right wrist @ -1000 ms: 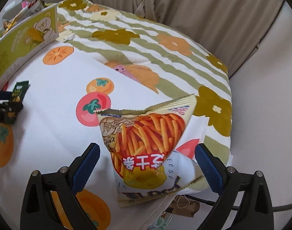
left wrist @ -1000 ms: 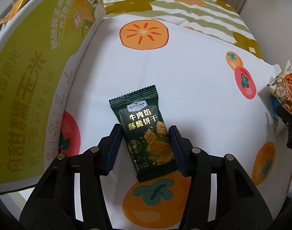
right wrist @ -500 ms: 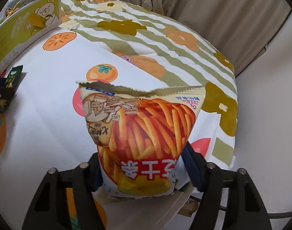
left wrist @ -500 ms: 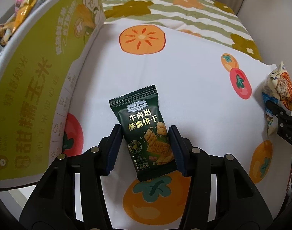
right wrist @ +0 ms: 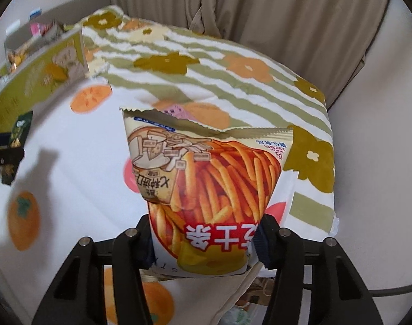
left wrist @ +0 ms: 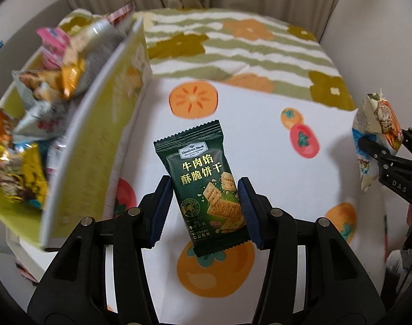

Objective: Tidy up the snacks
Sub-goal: 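Carry both snacks over the green box and open both tools to drop them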

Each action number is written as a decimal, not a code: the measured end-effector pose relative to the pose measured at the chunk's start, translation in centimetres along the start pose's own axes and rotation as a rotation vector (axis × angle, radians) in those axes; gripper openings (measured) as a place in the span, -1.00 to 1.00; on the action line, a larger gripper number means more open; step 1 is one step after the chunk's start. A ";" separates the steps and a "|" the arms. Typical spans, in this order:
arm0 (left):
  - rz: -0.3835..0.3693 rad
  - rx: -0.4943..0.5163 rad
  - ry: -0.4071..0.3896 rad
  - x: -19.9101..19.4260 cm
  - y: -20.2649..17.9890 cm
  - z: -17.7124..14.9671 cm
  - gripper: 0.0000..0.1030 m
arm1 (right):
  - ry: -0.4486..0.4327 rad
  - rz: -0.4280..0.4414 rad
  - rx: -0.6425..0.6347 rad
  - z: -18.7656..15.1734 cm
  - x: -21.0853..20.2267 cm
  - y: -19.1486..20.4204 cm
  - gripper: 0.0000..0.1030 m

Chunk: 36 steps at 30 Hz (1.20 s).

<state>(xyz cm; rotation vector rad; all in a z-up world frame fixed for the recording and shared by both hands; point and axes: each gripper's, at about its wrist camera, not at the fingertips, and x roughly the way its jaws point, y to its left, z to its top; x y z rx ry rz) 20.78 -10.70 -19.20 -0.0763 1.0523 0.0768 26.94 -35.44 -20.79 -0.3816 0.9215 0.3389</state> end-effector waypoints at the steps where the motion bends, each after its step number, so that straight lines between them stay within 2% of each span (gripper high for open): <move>1: -0.001 0.001 -0.013 -0.7 0.1 0.2 -0.10 | -0.009 0.010 0.009 0.4 -0.6 0.2 0.00; 9: -0.010 -0.003 -0.125 -6.7 2.6 2.2 -0.10 | -0.093 0.076 0.025 3.7 -5.4 3.5 0.00; 18: -0.059 -0.012 -0.202 -10.6 10.6 5.2 -0.10 | -0.172 0.194 0.045 8.9 -10.0 11.1 0.00; 24: -0.069 0.016 -0.207 -11.1 17.6 7.5 -0.10 | -0.211 0.230 0.069 13.0 -11.4 18.3 0.00; 30: -0.080 0.073 -0.148 -9.0 24.4 9.8 -0.10 | -0.206 0.260 0.112 16.5 -10.7 24.4 0.00; 33: -0.097 0.109 -0.127 -7.8 26.4 10.4 -0.10 | -0.194 0.257 0.137 17.7 -9.9 27.0 0.00; 34: -0.100 0.124 -0.118 -7.2 26.9 10.6 -0.06 | -0.189 0.254 0.142 17.9 -9.7 27.6 0.00; 36: -0.102 0.153 -0.111 -6.5 27.7 10.7 0.27 | -0.174 0.245 0.154 18.3 -9.2 28.6 0.00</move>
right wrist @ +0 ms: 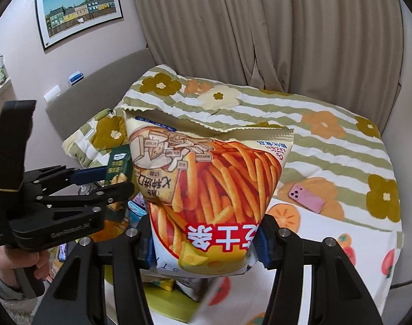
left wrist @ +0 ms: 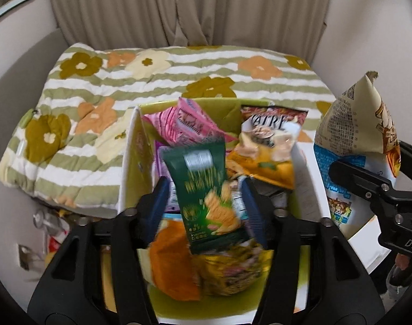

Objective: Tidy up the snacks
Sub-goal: 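Carry both snacks over the green box and open both tools to drop them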

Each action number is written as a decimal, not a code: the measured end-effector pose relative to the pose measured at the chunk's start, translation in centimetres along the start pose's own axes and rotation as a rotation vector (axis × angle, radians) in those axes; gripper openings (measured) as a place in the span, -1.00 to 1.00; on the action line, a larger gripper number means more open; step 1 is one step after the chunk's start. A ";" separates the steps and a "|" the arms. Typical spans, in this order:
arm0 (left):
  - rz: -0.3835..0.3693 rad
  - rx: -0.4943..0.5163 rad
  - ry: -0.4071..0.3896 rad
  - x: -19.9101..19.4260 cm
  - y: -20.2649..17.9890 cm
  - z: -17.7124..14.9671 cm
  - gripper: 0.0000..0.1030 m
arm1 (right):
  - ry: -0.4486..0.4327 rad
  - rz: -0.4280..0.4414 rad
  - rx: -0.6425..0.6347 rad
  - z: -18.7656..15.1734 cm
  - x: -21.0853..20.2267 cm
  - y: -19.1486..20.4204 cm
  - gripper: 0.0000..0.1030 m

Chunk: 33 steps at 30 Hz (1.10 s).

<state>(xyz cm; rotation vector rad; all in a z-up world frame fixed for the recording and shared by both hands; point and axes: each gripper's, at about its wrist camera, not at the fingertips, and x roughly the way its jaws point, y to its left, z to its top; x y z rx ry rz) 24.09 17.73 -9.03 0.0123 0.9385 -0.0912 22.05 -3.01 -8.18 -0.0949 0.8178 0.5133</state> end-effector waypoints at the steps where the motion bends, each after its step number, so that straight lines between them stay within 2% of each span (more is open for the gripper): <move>1: 0.005 0.004 -0.004 0.1 0.4 -0.2 0.76 | 0.007 -0.007 0.011 0.0 0.4 0.4 0.00; 2: 0.006 0.002 -0.014 0.1 0.8 -0.2 1.00 | 0.013 -0.011 0.020 0.0 0.6 0.7 0.00; 9: -0.060 -0.077 -0.028 -1.7 4.5 -2.0 0.99 | 0.050 -0.050 0.062 -0.3 1.1 1.9 0.00; 18: -0.056 -0.112 -0.045 -2.8 7.3 -2.9 0.99 | 0.086 -0.081 0.087 0.5 1.9 3.9 0.02; 20: -0.046 -0.109 -0.042 -2.7 7.5 -3.0 0.99 | 0.108 -0.068 0.095 0.3 2.4 4.1 0.08; 21: -0.040 -0.106 -0.040 -2.8 7.6 -3.1 0.99 | 0.116 -0.062 0.098 0.2 2.6 4.3 0.26; 22: -0.030 -0.106 -0.039 -2.9 7.7 -3.3 0.99 | 0.122 -0.060 0.096 -0.1 2.7 4.5 0.60; 24: -0.016 -0.113 -0.039 -3.2 7.7 -3.8 0.99 | 0.105 -0.077 0.086 -0.6 2.4 4.8 0.94; 33: 0.025 -0.147 -0.068 -6.2 5.8 -6.2 0.99 | 0.050 -0.089 0.077 -1.9 0.0 4.9 0.95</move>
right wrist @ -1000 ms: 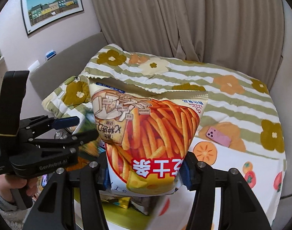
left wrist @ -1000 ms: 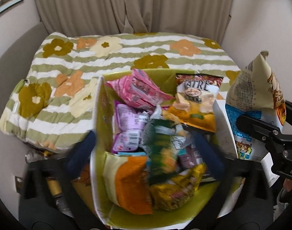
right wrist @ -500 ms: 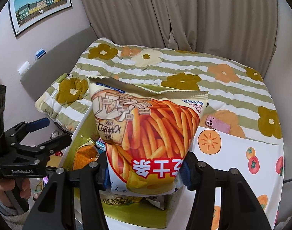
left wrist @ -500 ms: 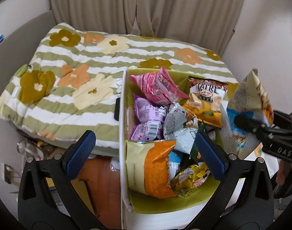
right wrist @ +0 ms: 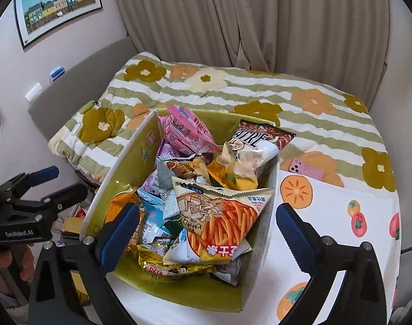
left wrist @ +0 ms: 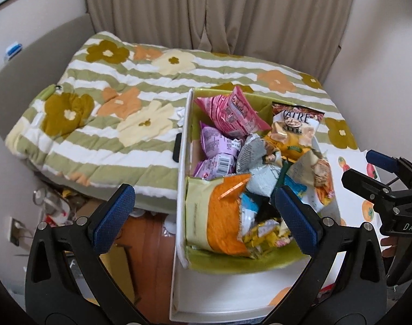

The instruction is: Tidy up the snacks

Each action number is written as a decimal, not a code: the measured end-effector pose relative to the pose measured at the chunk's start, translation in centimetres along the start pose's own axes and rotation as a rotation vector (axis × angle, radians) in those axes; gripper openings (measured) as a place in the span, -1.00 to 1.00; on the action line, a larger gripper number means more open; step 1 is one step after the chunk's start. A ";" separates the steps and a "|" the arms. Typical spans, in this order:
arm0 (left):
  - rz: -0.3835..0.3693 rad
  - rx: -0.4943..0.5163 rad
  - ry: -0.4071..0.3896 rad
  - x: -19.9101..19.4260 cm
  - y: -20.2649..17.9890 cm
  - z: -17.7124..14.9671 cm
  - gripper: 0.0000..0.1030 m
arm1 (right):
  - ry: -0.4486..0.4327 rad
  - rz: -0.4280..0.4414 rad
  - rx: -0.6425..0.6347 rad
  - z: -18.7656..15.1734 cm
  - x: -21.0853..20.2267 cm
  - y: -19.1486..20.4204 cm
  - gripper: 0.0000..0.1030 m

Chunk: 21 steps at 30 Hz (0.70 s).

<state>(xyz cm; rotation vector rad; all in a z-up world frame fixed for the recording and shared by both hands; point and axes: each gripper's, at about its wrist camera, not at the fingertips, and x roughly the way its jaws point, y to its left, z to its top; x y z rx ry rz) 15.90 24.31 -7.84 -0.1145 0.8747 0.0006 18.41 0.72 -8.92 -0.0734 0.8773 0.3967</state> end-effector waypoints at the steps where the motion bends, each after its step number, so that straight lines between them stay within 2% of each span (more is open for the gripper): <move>1: 0.003 0.000 -0.008 -0.6 -0.4 -0.2 0.99 | -0.012 0.006 -0.005 -0.2 -0.6 -0.1 0.95; 9: 0.000 0.041 -0.099 -7.0 -5.6 -2.9 0.99 | -0.100 -0.004 0.002 -2.5 -6.5 -0.7 0.95; 15: -0.004 0.078 -0.185 -11.7 -10.2 -5.9 0.99 | -0.169 -0.102 0.041 -5.9 -12.3 -2.4 0.95; 21: -0.001 0.101 -0.247 -14.6 -13.1 -8.5 0.99 | -0.215 -0.231 0.071 -9.4 -16.9 -4.1 0.95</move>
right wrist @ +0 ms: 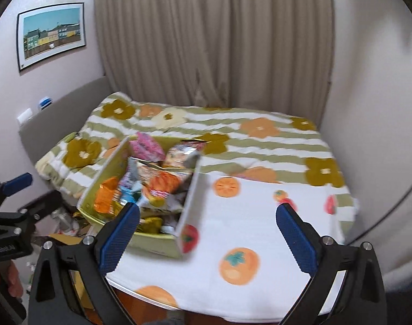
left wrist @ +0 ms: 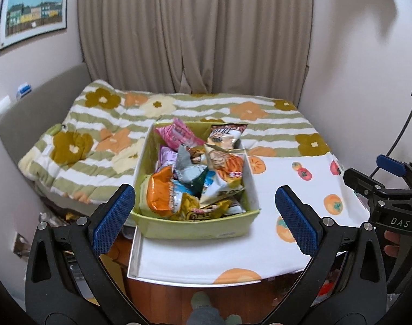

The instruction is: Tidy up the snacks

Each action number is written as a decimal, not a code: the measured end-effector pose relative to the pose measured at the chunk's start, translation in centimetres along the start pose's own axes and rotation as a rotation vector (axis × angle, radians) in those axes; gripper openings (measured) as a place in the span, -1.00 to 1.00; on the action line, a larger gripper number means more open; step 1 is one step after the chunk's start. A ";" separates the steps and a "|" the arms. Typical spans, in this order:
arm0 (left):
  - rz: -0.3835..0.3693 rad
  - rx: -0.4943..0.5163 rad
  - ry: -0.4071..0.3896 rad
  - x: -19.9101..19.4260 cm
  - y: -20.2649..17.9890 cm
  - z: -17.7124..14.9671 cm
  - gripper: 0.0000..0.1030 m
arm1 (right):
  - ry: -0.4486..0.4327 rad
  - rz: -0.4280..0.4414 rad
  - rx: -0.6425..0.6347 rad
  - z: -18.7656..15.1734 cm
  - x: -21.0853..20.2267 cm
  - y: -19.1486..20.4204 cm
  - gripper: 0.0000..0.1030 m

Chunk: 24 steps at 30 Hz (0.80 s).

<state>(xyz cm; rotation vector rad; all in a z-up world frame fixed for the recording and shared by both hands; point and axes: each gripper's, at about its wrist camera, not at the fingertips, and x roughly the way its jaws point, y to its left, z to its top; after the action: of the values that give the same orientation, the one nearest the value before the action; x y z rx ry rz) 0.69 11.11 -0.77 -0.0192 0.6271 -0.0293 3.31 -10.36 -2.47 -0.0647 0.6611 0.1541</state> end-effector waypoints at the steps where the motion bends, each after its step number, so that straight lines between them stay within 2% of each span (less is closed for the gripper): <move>1: 0.004 0.007 -0.011 -0.4 -0.5 -0.2 0.99 | -0.001 -0.006 0.006 -0.2 -0.4 -0.4 0.95; 5: 0.021 0.029 -0.056 -1.8 -2.2 -1.2 0.99 | -0.023 -0.035 0.036 -1.9 -2.6 -1.9 0.95; 10: 0.009 0.035 -0.033 -1.9 -3.5 -2.2 0.99 | -0.047 -0.063 0.062 -3.3 -4.4 -2.9 0.95; 24: 0.007 0.029 -0.049 -2.7 -4.0 -2.3 0.99 | -0.058 -0.079 0.074 -3.9 -5.3 -4.1 0.95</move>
<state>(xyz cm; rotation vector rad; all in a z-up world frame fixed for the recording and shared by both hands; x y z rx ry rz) -2.89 7.14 -0.97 0.0101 0.5777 -0.0314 -2.55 -15.45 -2.26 -0.0149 0.6051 0.0549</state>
